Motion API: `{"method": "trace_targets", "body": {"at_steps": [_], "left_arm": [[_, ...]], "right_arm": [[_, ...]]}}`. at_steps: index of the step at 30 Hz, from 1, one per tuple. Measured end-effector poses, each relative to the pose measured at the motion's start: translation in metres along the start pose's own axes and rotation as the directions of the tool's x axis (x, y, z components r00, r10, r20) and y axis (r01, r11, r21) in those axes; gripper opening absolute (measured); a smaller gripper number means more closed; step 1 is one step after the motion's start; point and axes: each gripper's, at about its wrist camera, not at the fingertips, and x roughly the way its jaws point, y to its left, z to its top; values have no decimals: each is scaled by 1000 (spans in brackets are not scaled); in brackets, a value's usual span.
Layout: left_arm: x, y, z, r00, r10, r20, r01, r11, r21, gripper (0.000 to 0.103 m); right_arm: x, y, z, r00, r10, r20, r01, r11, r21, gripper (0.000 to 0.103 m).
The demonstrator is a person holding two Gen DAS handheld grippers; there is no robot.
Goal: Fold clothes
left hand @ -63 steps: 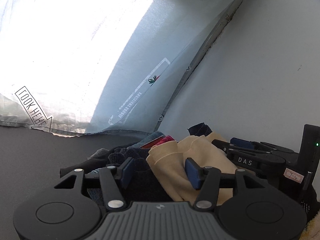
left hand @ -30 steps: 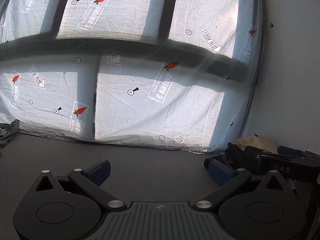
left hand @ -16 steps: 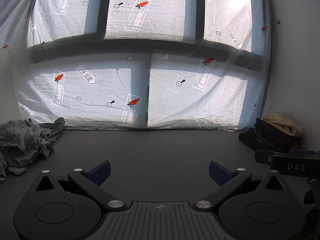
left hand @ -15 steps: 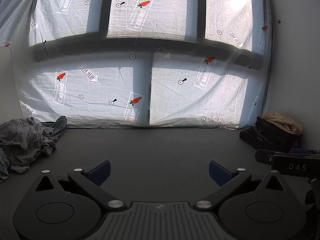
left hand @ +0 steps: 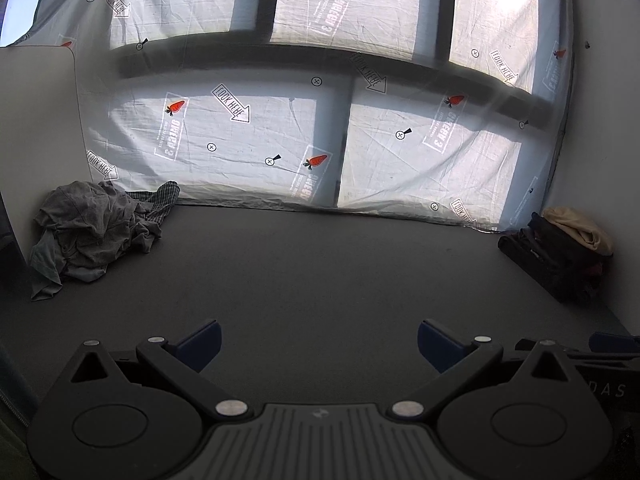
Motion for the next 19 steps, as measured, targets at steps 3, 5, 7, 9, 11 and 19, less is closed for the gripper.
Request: {"method": "trace_targets", "body": {"at_steps": [3,5,7,9,11,19], "left_arm": [[-4,3,-3,1000,-3,1,3,1000,0,103],[-5,3,-3,1000,-8,6,8,1000,3,103],[-5,2,-3,1000,-10,10,10,1000,9,103],[-4,1,-2,1000,-8,16,7,1000,23,103],[-3,0,-1,1000,-6,22,5,999,32,103],[3,4,3,1000,-4,27,3,999,37,103]], "right_arm": [[-1,3,-4,1000,5,-7,-5,1000,3,103],[0,5,-4,1000,7,-5,-7,1000,-6,103],[1,6,-3,1000,7,0,-7,1000,-10,103],[1,7,-2,1000,2,5,-2,1000,-16,103],[2,8,0,1000,2,8,-2,1000,-17,103],[8,14,6,1000,-4,18,4,999,-35,103]]}}
